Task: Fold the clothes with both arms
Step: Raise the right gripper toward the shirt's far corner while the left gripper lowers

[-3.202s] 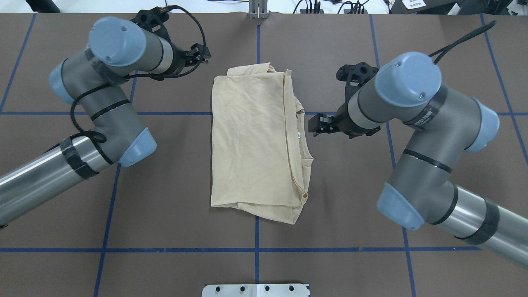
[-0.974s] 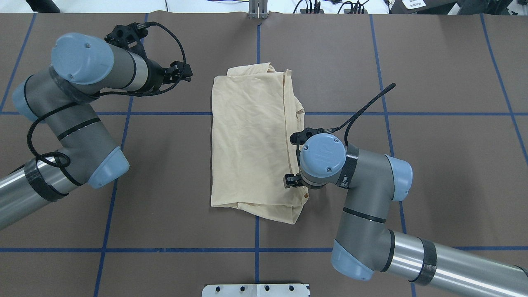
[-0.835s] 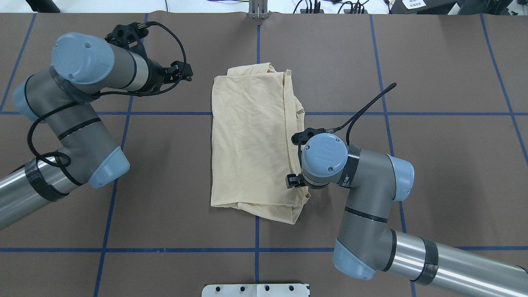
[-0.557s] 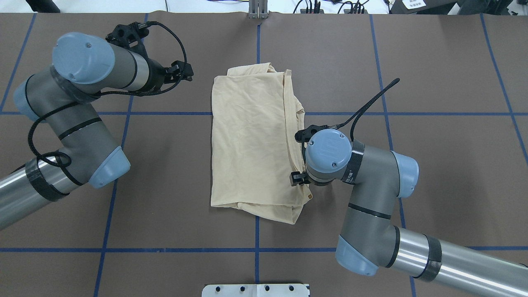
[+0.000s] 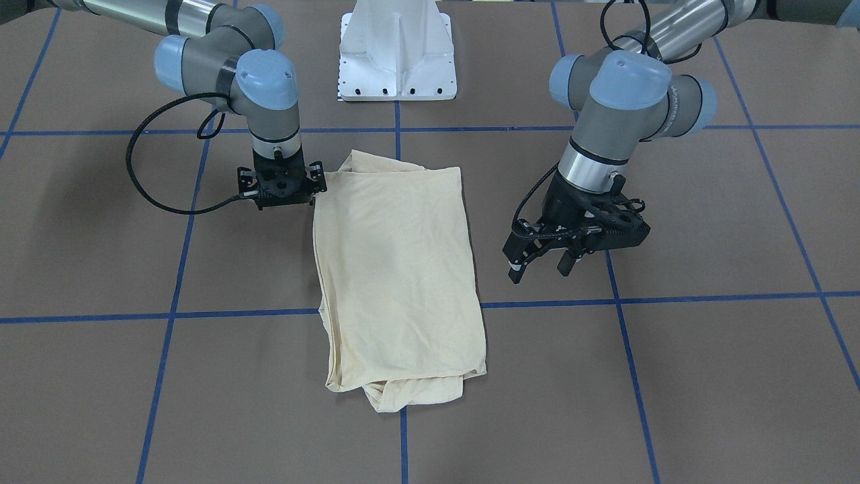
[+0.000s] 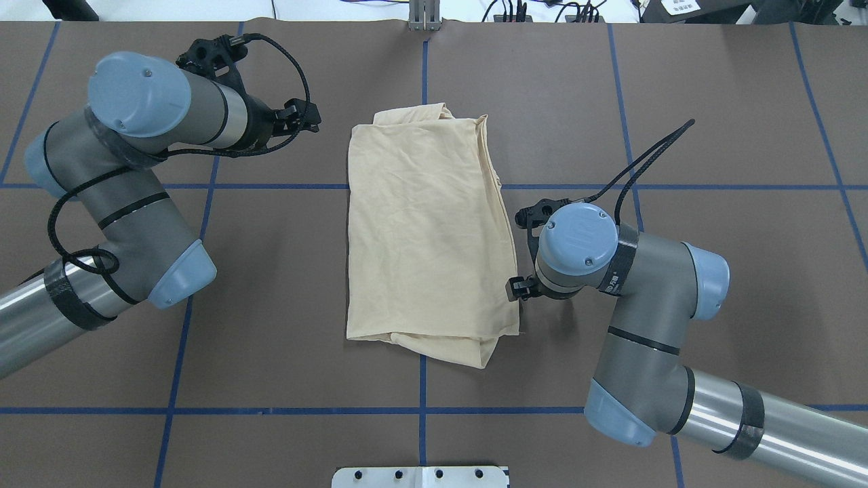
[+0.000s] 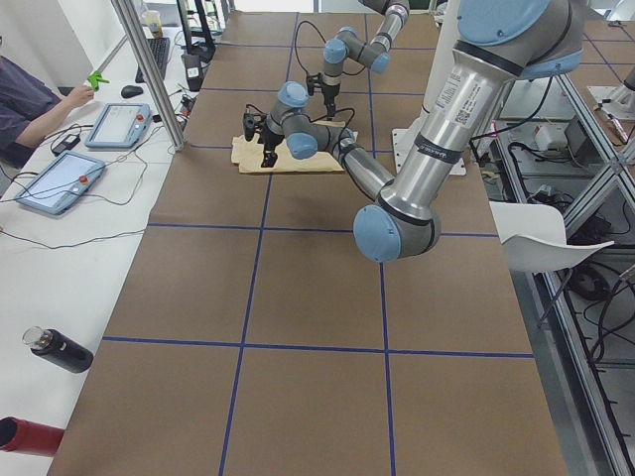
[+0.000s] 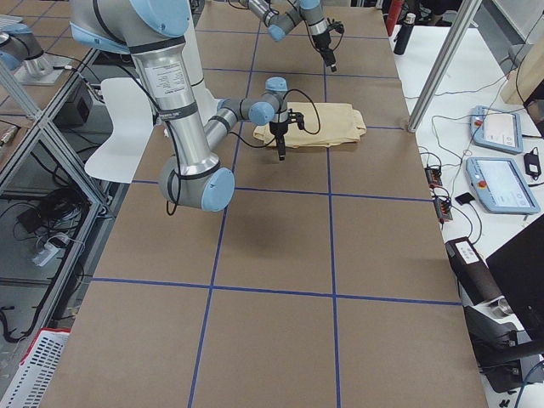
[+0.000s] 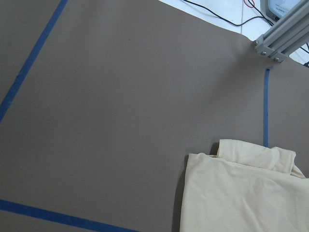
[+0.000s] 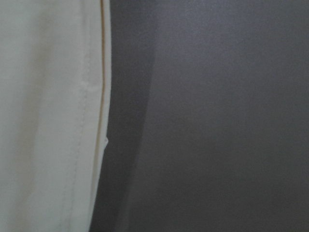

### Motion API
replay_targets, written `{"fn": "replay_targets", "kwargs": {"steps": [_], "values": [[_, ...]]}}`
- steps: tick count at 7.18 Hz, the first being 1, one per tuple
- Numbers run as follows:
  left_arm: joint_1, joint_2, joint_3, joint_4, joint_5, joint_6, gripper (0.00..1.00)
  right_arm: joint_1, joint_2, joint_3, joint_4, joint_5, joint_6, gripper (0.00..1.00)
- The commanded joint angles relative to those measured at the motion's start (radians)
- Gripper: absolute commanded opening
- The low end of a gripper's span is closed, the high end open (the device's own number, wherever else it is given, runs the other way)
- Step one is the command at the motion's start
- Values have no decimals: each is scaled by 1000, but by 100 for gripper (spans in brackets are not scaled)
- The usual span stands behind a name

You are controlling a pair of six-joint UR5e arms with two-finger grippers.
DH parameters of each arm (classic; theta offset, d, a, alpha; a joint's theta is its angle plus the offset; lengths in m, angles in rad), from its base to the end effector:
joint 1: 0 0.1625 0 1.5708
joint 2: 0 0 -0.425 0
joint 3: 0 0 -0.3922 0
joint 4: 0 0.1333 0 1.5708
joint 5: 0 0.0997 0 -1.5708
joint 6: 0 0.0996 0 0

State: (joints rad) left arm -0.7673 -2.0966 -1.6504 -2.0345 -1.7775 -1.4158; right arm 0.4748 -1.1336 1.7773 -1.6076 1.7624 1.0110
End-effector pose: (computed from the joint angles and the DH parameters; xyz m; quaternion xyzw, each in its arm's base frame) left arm 0.4033 -0.5458 0.2664 0.1460 0.4933 -0.2078 0.8319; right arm -0.5092 -0.3903 0.3356 0.0678 -0.3037 -0.0689 0.9479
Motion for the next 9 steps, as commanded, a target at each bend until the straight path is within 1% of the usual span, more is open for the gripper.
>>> {"fn": "replay_targets", "kwargs": {"steps": [1,2,4,5,6,7,8,9], "values": [[-1,0,-2,0,0,0,100,36,33,-4,5,-3,-9,100],[0,0,-2,0,0,0,100,66,73,-15,8,-3,-11,100],[-1,1,0,-1,-2,0,100,120,197,-131,15,-3,-66,100],[-1,1,0,-1,-2,0,100,136,233,-169,17,-4,-87,100],[-1,0,-5,-1,0,0,100,142,239,-202,70,-7,-92,100],[-1,-6,-11,0,0,-2,100,148,241,-276,183,-7,-89,100],[0,-13,-11,-6,0,1,100,160,241,-326,254,-3,-85,100],[3,-11,-9,-21,-2,3,100,171,244,-322,255,41,-78,100]]}}
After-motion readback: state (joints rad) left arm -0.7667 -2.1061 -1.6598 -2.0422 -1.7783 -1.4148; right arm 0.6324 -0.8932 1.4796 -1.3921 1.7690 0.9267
